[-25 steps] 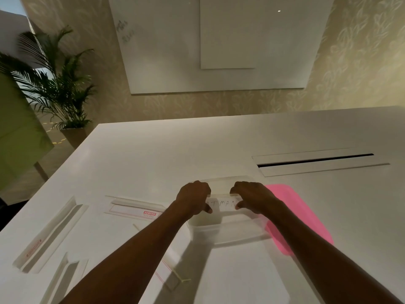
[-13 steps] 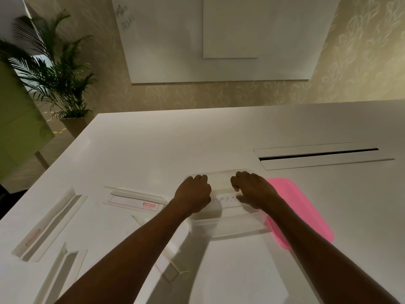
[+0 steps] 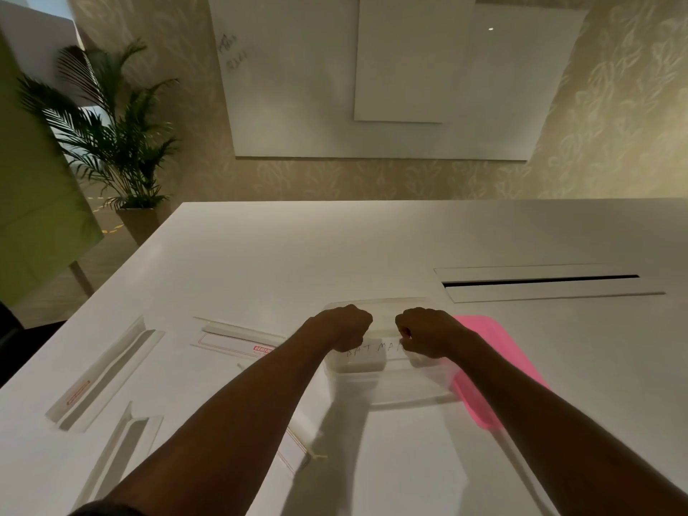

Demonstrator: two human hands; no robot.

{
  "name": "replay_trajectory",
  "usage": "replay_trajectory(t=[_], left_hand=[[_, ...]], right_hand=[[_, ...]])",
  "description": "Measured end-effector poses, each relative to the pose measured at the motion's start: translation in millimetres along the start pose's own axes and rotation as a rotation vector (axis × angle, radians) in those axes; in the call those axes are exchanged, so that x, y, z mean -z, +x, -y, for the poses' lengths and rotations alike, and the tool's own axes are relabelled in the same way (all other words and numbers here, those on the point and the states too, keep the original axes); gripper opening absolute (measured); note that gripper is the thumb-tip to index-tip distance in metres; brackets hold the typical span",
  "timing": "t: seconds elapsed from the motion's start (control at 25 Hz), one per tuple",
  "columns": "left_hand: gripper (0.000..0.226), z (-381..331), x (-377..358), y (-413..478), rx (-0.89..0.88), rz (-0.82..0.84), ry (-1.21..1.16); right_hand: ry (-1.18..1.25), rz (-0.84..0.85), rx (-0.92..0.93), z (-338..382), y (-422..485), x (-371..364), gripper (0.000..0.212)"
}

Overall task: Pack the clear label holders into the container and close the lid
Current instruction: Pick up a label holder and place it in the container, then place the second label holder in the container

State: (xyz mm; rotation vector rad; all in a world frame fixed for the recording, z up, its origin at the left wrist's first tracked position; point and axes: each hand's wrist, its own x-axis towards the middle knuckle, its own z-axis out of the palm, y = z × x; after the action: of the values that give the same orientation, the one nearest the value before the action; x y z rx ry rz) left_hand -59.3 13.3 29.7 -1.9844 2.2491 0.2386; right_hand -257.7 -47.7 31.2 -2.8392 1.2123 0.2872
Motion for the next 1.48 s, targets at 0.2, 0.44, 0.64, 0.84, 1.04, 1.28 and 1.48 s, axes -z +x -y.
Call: replay_trajectory(t=[0.2,0.44,0.64,0.84,1.04,1.28,1.48], left_hand=[[0.021,8.4,27.1,-23.6,0.028,-0.46,0.016],[0.019,60.6,36.6,-64.0,0.171,-0.716,0.039],[0.011,120.2,22.7,-100.2,0.237,-0.721,0.023],[0.016,181.0,-14.7,-126.9,0.296,-0.739,0.002],[0.028,224.5,-40.9,-139.0,0.261,-0.643,0.016],[0.047,244.7,-55.2,-134.4,0.129,-0.421,-0.086],[0.037,239.8,-70.2,-118.5,0.099,-0.398,-0.05]], right_hand=[[-0.028,-0.319,-0.039,24.1,0.6,25.2,0.018],[0.068,-0.471,-0.07,89.0,14.8,65.4,0.023],[0.047,-0.559,0.021,148.4,40.8,67.1,0.023],[-0.051,-0.564,0.08,202.4,72.5,51.1,0.022],[-0.002,-0.473,0.067,235.9,98.3,27.0,0.021],[0.042,-0.263,0.094,253.2,116.9,3.2,0.041],[0.059,-0.174,0.037,259.4,124.6,-13.3,0.03]])
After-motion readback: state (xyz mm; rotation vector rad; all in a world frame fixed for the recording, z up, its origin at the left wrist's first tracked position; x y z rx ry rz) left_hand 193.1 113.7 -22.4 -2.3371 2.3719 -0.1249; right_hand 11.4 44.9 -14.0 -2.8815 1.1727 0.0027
